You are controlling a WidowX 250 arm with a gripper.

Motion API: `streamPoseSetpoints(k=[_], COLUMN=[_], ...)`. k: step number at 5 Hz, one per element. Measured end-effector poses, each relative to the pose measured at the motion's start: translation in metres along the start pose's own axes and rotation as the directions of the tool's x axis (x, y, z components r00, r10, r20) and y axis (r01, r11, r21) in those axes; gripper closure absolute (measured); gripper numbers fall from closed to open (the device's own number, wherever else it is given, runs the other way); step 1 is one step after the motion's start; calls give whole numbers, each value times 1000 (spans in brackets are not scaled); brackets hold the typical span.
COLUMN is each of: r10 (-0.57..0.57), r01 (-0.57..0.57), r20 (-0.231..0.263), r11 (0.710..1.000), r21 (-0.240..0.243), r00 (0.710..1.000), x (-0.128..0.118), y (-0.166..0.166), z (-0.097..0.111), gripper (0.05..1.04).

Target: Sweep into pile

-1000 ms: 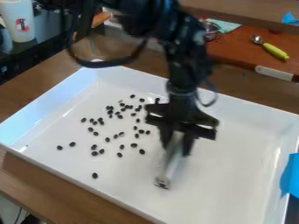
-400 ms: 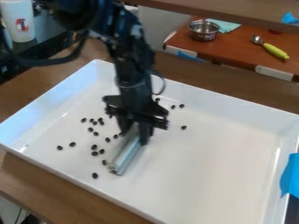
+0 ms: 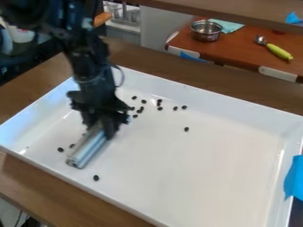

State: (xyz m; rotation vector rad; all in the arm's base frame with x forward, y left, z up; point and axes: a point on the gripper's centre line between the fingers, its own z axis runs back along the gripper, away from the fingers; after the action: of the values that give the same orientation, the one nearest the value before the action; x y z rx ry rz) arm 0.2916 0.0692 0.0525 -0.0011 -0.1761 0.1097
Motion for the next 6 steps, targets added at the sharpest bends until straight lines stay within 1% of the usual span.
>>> streamPoseSetpoints(k=[1, 2, 3, 4, 5, 6], r10=[-17, -13, -7, 34, 51, 38], r01=[17, 13, 7, -36, -55, -45], r20=[24, 50, 3, -32, -34, -49], r11=[1000, 1000, 999, 996, 989, 987], r21=[14, 15, -39, -84, -139, -154], r00=[1000, 999, 1000, 999, 998, 998], x=[-2, -5, -17, -15, 15, 25], y=[30, 55, 51, 34, 0, -29], z=[1, 3, 10, 30, 63, 77], gripper=[705, 705, 705, 705, 705, 705])
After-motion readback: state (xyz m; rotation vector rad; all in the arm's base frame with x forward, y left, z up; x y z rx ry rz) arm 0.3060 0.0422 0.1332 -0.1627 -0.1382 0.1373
